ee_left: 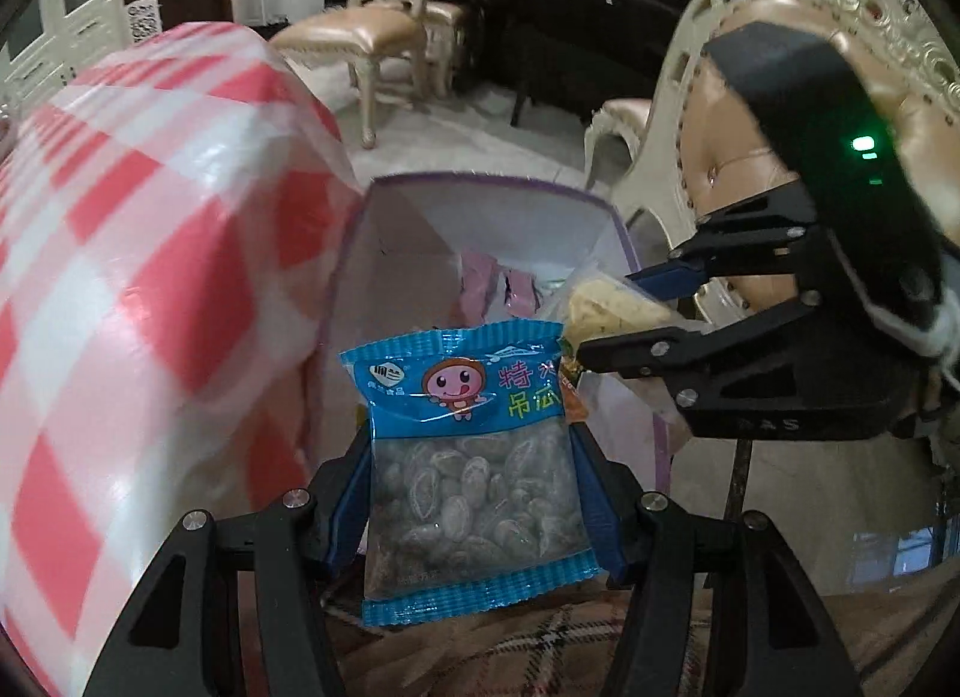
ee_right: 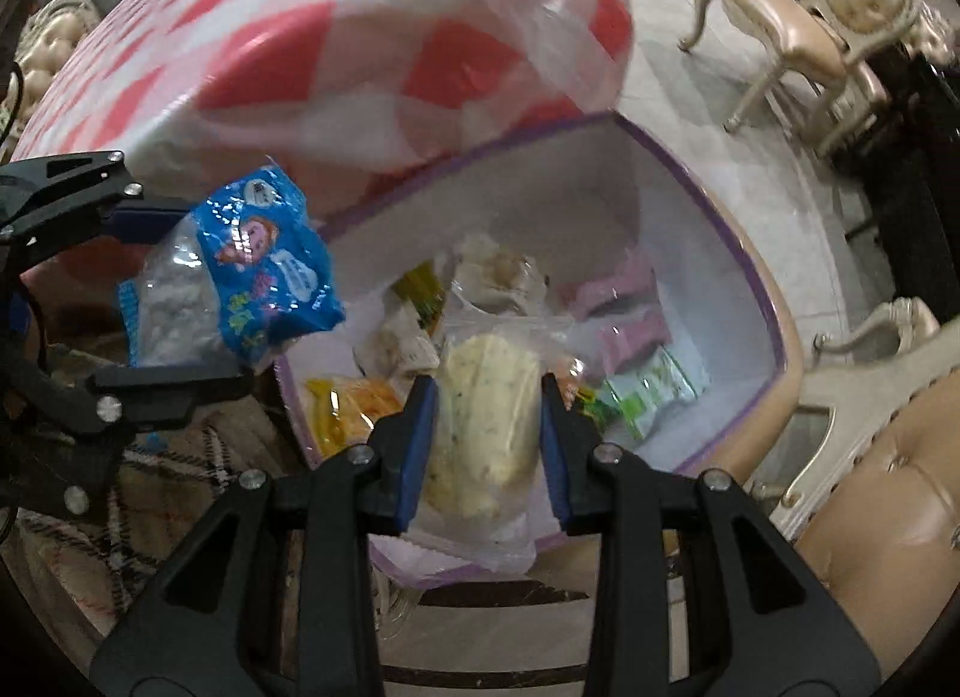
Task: Organize snacks
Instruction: 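Carry the cake bar and blue seed packet over the purple-rimmed bin, then open both grippers to drop the snacks into the bin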
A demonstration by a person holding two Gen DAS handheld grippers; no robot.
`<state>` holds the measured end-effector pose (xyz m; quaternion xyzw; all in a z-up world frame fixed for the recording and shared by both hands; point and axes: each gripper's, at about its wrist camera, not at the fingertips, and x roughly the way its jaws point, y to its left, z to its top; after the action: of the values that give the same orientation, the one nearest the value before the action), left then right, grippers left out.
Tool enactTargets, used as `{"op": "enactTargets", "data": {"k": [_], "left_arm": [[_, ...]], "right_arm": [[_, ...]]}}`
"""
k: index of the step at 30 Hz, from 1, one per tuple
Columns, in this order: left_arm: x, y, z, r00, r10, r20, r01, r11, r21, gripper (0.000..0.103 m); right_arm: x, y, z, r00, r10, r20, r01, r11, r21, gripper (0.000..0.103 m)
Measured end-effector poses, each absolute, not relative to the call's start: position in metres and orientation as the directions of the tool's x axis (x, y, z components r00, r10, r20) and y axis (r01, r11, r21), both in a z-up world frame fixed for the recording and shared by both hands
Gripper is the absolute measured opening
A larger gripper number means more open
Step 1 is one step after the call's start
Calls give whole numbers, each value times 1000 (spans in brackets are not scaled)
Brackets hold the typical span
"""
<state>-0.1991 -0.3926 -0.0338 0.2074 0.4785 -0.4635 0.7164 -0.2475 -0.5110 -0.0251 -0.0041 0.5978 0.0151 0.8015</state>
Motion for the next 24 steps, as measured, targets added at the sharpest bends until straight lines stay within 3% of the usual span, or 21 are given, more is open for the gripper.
{"op": "enactTargets", "data": {"k": [24], "left_arm": [[-196, -422, -66, 27, -402, -915, 866, 467, -180, 61]], "right_arm": [[-251, -536, -30, 329, -21, -944, 91, 996, 10, 38]]}}
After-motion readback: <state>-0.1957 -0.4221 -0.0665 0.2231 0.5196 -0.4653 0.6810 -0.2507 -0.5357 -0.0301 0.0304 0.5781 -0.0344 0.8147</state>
